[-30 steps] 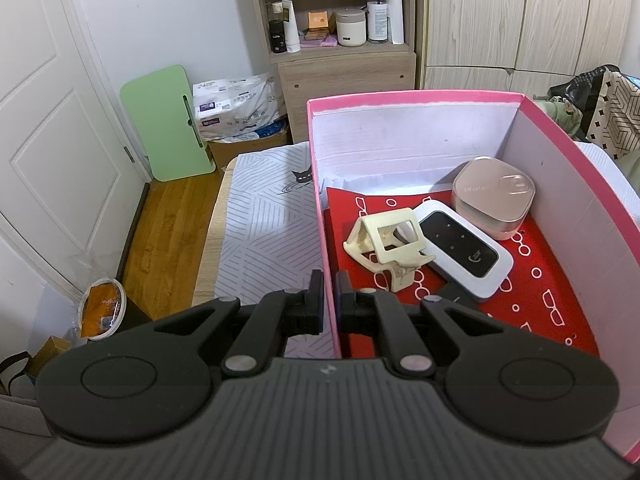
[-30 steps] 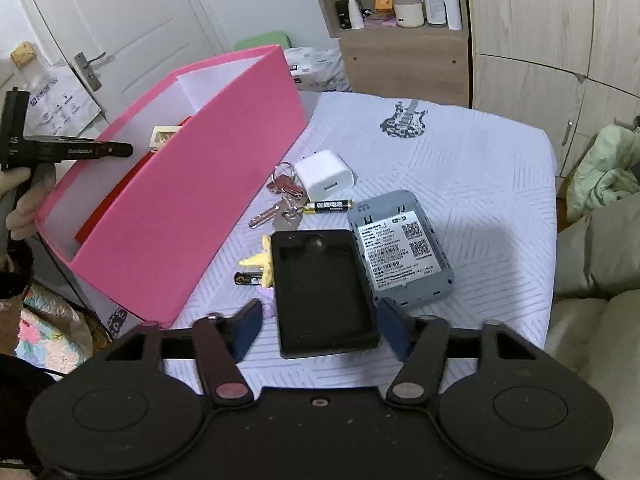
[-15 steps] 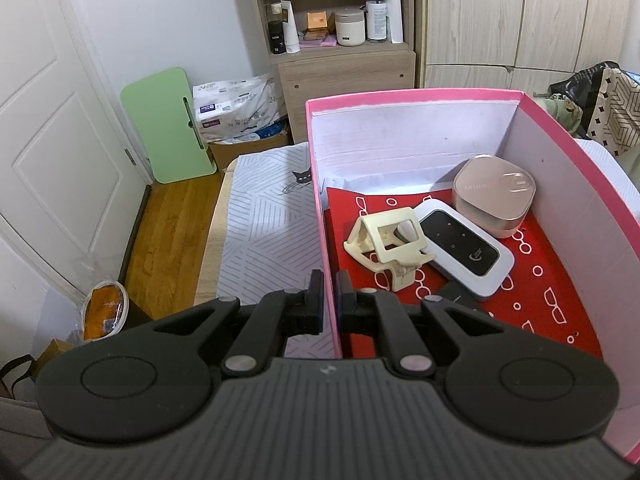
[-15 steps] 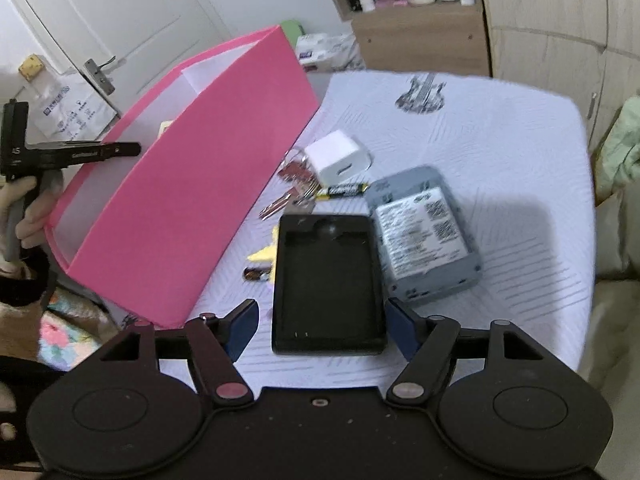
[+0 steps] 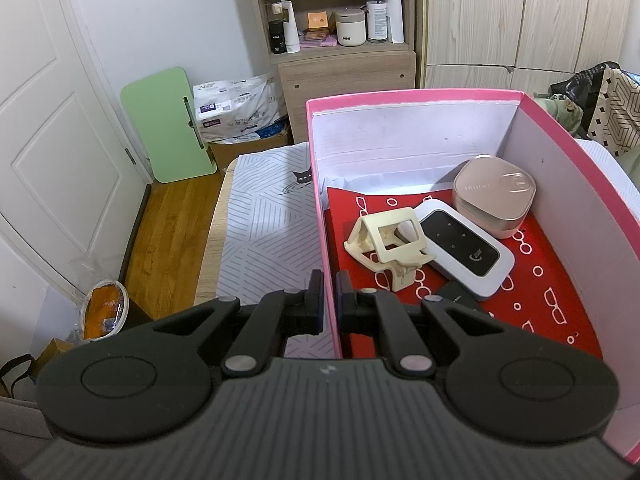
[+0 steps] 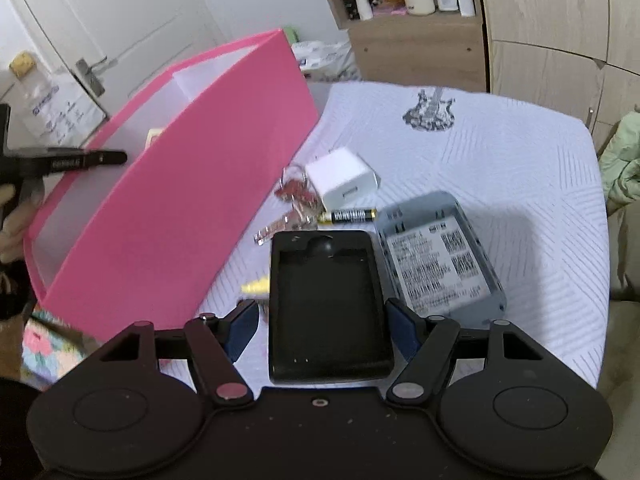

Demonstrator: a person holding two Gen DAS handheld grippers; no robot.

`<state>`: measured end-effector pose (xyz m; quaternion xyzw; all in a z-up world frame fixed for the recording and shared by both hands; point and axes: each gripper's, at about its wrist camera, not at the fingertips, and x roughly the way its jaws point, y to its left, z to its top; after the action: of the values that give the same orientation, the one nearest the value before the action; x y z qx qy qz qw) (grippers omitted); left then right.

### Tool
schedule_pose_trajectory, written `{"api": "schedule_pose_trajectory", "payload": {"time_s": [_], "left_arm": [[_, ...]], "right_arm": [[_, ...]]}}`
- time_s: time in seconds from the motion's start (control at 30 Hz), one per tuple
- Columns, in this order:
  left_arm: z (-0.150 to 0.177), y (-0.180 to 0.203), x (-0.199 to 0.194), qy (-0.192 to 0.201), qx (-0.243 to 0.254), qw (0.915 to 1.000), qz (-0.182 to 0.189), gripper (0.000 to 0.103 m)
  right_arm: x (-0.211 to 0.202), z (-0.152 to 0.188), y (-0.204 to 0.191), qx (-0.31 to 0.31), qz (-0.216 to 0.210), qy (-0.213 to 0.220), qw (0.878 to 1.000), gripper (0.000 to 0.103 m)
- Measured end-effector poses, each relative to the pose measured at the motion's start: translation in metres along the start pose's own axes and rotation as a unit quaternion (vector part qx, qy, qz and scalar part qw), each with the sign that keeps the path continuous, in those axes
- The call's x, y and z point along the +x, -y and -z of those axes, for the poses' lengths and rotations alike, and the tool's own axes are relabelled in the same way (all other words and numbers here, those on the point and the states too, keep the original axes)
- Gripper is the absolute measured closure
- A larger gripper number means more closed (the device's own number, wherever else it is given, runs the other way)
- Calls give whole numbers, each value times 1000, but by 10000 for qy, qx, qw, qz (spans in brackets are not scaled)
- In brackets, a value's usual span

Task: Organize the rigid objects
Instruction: 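Move the right gripper back and grasp the black phone case, then carry the black phone case into the box and release it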

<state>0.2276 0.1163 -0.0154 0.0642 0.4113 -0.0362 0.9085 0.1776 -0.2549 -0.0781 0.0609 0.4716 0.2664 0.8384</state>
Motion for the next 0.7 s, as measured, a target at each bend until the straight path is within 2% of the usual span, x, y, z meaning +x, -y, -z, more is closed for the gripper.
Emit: {"api": "schedule_pose_trajectory", "payload": {"time_s": [0.03,0.07,0.37,0.5,0.57,0.7], "left_arm": [[0,0,0,0,-8,10000,8,97],[0,0,0,0,-12,10000,5,97],[0,1,-1,6,-38,10000,20,97],[0,1,-1,6,-52,10000,20,97],[0,0,-1,10,-47,10000,18,97],[0,0,-1,15,-76,10000,34,97]], "right_arm": [[1,-1,-1,-7,72,43,10000,35],[1,-2,-1,-19,105,70,9999,36],[-4,-4,-7,156,90,208,9996,37],[-14,-3,-12,294,297,394,9984,36],[-18,-3,-14,373,261,456,9979,37],[-34,-8,-27,230,359,718,9965,36]]}}
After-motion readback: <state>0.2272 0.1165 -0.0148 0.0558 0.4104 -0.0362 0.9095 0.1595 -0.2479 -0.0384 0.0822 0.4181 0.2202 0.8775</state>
